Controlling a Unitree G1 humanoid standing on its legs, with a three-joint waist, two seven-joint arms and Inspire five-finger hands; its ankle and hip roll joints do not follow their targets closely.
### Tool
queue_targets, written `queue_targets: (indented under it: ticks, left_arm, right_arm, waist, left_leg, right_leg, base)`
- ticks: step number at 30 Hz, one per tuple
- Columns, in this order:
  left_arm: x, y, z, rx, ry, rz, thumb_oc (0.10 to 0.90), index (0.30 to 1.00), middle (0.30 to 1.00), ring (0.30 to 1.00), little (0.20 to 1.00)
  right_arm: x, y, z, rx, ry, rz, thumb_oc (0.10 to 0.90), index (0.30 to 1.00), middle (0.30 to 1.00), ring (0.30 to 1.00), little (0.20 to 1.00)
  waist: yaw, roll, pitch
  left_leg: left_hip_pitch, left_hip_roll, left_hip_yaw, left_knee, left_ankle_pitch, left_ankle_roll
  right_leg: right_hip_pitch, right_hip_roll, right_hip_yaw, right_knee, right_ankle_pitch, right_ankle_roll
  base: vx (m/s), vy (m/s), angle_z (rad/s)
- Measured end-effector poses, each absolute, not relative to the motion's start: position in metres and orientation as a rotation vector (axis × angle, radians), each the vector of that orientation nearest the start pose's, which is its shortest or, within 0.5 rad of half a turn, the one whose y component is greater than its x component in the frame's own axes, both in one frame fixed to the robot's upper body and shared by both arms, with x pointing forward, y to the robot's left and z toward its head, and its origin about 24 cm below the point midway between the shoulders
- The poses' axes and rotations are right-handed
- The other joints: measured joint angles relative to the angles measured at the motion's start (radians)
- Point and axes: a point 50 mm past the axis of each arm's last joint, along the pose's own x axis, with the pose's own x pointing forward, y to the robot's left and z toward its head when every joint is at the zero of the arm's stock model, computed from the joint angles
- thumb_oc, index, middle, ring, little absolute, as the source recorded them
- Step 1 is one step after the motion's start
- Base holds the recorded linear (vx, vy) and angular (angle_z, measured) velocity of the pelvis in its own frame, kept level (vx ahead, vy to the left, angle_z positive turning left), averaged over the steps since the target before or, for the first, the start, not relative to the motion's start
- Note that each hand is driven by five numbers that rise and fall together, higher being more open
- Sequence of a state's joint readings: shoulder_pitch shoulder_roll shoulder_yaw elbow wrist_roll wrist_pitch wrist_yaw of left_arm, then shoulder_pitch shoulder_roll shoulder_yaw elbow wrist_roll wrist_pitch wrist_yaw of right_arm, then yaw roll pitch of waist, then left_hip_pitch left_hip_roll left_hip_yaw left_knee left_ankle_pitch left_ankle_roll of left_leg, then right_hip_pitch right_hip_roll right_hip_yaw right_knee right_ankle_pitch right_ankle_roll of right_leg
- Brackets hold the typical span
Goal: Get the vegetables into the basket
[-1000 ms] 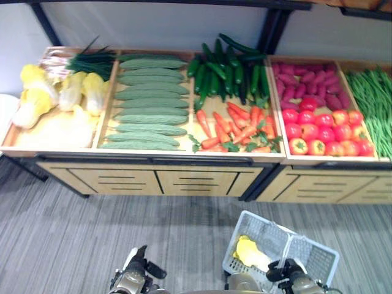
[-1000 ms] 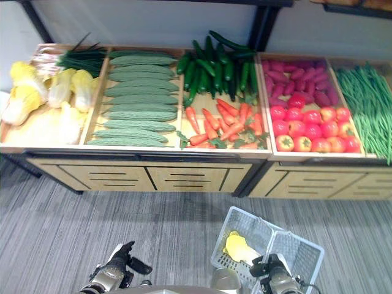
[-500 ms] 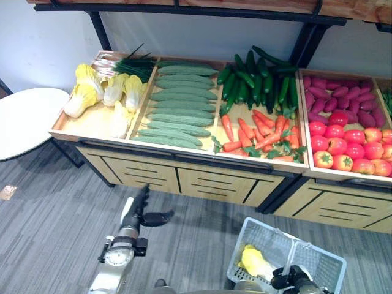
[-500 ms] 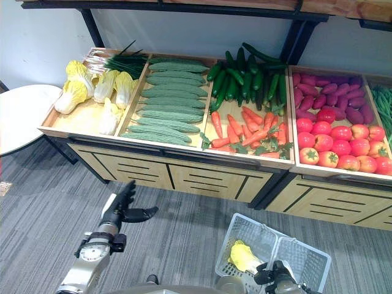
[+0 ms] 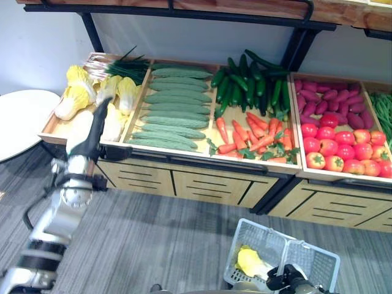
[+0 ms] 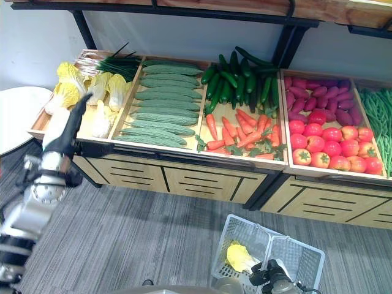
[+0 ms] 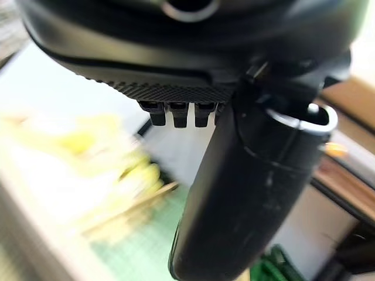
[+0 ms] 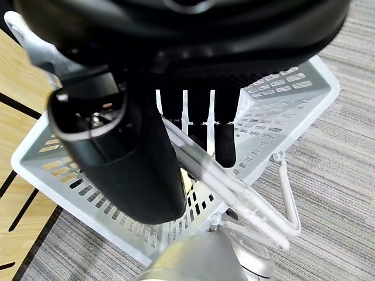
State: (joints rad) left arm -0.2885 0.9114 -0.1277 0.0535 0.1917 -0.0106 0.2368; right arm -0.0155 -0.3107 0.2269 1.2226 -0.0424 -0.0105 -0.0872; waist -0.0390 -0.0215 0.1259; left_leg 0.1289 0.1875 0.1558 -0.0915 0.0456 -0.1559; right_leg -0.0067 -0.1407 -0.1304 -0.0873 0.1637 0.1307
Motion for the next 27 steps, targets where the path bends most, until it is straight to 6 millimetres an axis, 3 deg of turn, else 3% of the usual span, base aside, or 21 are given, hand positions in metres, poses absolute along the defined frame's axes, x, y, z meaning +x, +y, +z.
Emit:
queue_targets:
  ticks: [3, 7, 10, 18, 24, 27]
  left_arm:
    - [0.310, 0.254, 0.219, 1.233, -0.490, 0.126, 0.900, 1.000, 1.000, 1.000, 1.000]
    - [0.321, 0.236, 0.233, 1.340, -0.558, 0.038, 0.900, 1.000, 1.000, 1.000, 1.000]
    - [0.328, 0.225, 0.227, 1.339, -0.573, -0.012, 0.900, 1.000, 1.000, 1.000, 1.000]
    - [0.353, 0.229, 0.188, 1.379, -0.391, -0.034, 0.900, 1.000, 1.000, 1.000, 1.000]
    - [0.370, 0.238, 0.189, 1.472, -0.314, 0.013, 0.900, 1.000, 1.000, 1.000, 1.000]
    - [0.380, 0.241, 0.201, 1.575, -0.294, 0.032, 0.900, 1.000, 1.000, 1.000, 1.000]
  right_arm:
    - [0.110, -0.255, -0.150, -0.526, 1.154, -0.014, 0.400, 0.300, 0.300, 0.300, 0.300]
    - [0.125, -0.253, -0.146, -0.572, 1.106, 0.021, 0.400, 0.300, 0.300, 0.300, 0.300]
    - [0.135, -0.258, -0.141, -0.594, 1.076, 0.016, 0.400, 0.300, 0.300, 0.300, 0.300]
    - [0.148, -0.284, -0.127, -0.661, 1.041, -0.042, 0.400, 0.300, 0.300, 0.300, 0.300]
    - [0.167, -0.286, -0.117, -0.673, 0.978, -0.054, 0.400, 0.300, 0.300, 0.300, 0.300]
    - [0.182, -0.286, -0.109, -0.674, 0.925, -0.058, 0.400, 0.300, 0.300, 0.300, 0.300]
  waist:
    - [-0.027, 0.002, -0.005]
    - [-0.075, 0.017, -0.015]
    - [-0.119, 0.058, -0.022]
    - [-0.151, 0.172, -0.042]
    - [-0.169, 0.185, -0.030]
    - [-0.186, 0.196, -0.013]
  left_leg:
    - [-0.026, -0.009, 0.036, 0.003, 0.006, -0.001]
    - [-0.048, -0.018, 0.061, 0.002, 0.006, -0.001]
    - [-0.072, -0.026, 0.086, 0.002, 0.006, -0.001]
    - [-0.143, -0.041, 0.120, 0.002, 0.007, 0.001]
    - [-0.221, -0.056, 0.166, 0.002, 0.013, 0.010]
    - [-0.259, -0.060, 0.198, 0.003, 0.015, 0.012]
  right_leg:
    - [-0.052, -0.002, 0.033, 0.001, 0.022, -0.007]
    - [-0.095, -0.008, 0.063, 0.001, 0.032, -0.004]
    - [-0.136, -0.010, 0.086, 0.001, 0.038, -0.003]
    - [-0.234, -0.015, 0.128, 0.001, 0.051, 0.001]
    - [-0.346, -0.018, 0.180, 0.001, 0.071, 0.010]
    - [-0.403, -0.014, 0.207, 0.001, 0.091, 0.001]
  base:
    - [-0.01, 0.054, -0.29]
    - [0.00, 0.064, -0.29]
    - [0.03, 0.058, -0.19]
    - [0.02, 0.034, -0.13]
    - [0.00, -0.033, -0.24]
    - [-0.01, -0.010, -0.26]
